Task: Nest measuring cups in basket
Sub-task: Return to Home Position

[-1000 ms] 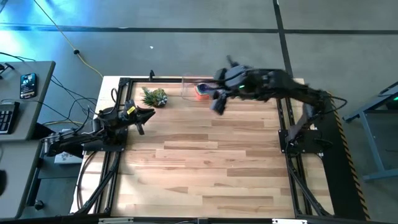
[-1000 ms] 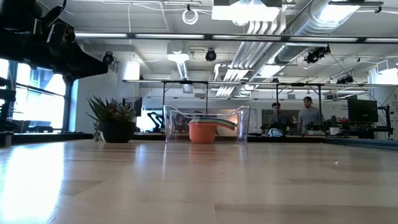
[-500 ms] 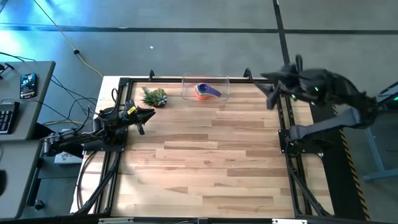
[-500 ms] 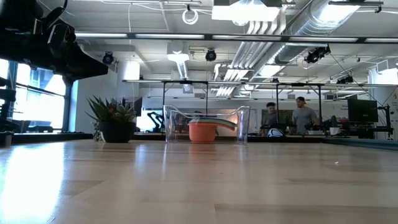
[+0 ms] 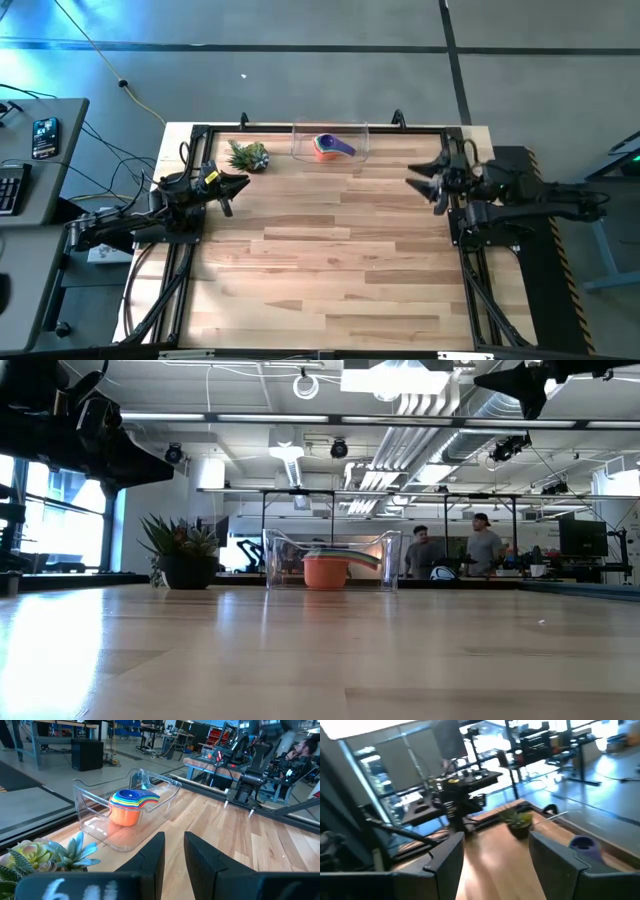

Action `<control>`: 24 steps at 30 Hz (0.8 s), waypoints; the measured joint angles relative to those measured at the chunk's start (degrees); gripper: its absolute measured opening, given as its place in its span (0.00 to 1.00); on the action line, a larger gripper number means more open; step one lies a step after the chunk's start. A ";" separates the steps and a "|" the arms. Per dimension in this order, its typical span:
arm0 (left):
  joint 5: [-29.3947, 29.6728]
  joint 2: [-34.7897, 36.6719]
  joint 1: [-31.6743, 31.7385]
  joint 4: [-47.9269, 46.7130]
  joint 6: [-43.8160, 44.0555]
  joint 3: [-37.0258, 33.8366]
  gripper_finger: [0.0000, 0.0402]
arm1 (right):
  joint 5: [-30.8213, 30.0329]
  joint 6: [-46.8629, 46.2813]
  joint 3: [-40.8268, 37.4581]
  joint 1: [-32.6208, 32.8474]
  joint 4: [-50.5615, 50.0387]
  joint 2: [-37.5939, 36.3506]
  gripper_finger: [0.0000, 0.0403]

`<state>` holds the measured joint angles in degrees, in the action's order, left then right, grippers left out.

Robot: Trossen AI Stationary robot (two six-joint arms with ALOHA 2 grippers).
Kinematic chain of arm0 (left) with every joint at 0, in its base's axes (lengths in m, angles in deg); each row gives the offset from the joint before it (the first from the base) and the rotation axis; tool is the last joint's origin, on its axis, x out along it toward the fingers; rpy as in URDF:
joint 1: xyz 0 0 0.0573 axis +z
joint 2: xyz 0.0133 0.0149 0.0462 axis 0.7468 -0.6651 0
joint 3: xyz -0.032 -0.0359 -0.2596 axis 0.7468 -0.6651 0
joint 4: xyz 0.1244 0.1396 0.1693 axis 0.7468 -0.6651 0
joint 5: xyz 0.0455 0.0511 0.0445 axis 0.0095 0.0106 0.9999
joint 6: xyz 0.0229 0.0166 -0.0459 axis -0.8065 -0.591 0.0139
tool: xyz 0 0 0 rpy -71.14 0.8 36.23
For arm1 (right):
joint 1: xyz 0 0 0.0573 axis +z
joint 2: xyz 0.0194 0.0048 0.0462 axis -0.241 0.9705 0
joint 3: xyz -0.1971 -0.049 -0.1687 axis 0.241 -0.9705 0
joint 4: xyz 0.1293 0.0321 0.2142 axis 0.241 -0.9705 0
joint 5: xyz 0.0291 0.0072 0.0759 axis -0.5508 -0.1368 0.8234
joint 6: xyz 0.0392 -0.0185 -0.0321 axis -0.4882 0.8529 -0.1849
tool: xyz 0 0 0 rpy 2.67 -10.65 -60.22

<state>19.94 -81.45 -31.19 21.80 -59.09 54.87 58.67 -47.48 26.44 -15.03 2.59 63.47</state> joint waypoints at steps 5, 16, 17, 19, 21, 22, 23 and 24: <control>-0.01 0.00 0.00 -0.01 -0.02 0.01 0.16 | 4.04 -0.23 -10.05 0.00 7.38 -5.97 0.53; 0.00 0.00 0.00 -0.01 -0.04 0.02 0.16 | 4.00 -0.55 -20.25 0.00 8.67 -14.79 0.53; 0.00 0.00 0.00 -0.01 -0.04 0.02 0.16 | 4.00 -0.50 -21.02 0.01 8.68 -15.54 0.53; -0.01 0.00 0.00 -0.01 -0.04 0.02 0.16 | 4.00 -0.53 -22.67 0.00 8.71 -17.13 0.53; 0.01 0.00 0.00 -0.01 -0.07 0.02 0.16 | 3.98 -0.92 -24.11 0.00 8.69 -18.64 0.53; 0.02 0.00 0.00 -0.02 -0.07 0.02 0.16 | 4.01 -0.91 -24.67 0.00 8.69 -19.44 0.53; 0.01 0.00 0.00 -0.01 -0.07 0.02 0.16 | 4.04 -0.92 -25.20 0.00 8.74 -20.20 0.53; 0.00 0.00 0.00 -0.01 -0.08 0.02 0.16 | 4.05 -0.92 -25.76 0.00 8.76 -20.99 0.53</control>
<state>19.94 -81.45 -31.19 21.79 -59.17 54.89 62.72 -48.40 0.68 -15.03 11.35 42.48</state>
